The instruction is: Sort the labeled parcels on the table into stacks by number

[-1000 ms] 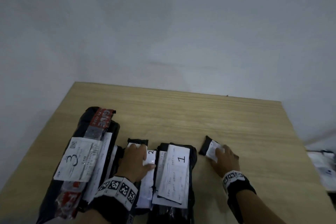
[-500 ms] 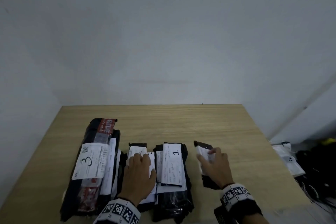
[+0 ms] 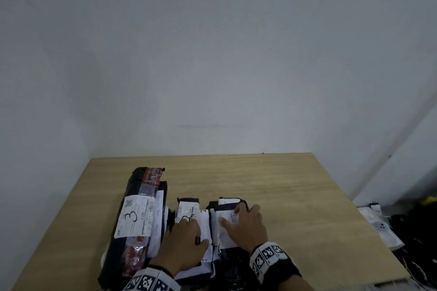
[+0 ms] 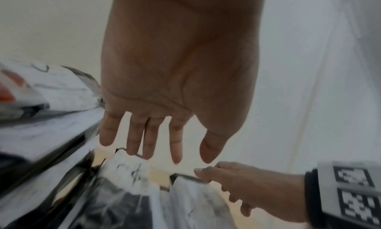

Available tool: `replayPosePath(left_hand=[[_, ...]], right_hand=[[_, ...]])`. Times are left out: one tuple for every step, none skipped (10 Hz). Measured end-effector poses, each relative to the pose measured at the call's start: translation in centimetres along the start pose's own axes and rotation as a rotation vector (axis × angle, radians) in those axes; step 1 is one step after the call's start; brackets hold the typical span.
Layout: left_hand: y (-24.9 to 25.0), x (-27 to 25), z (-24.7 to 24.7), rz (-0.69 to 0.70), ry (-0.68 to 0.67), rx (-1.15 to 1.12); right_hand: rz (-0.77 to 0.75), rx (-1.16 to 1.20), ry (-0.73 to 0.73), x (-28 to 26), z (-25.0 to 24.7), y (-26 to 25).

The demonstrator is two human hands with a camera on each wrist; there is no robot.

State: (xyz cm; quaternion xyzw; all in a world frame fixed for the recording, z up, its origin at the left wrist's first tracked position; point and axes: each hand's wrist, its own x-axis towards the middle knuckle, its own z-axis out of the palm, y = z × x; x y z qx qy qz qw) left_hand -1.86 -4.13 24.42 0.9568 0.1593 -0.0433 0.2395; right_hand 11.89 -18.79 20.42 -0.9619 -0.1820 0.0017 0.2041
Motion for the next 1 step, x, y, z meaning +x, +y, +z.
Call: replayPosePath(left_hand=[[0.82,-1.07,-0.71,0.061,0.055,-0.295]], right_hand=[[-0.039,0.197,0.075,-0.30,-0.57,0.92]])
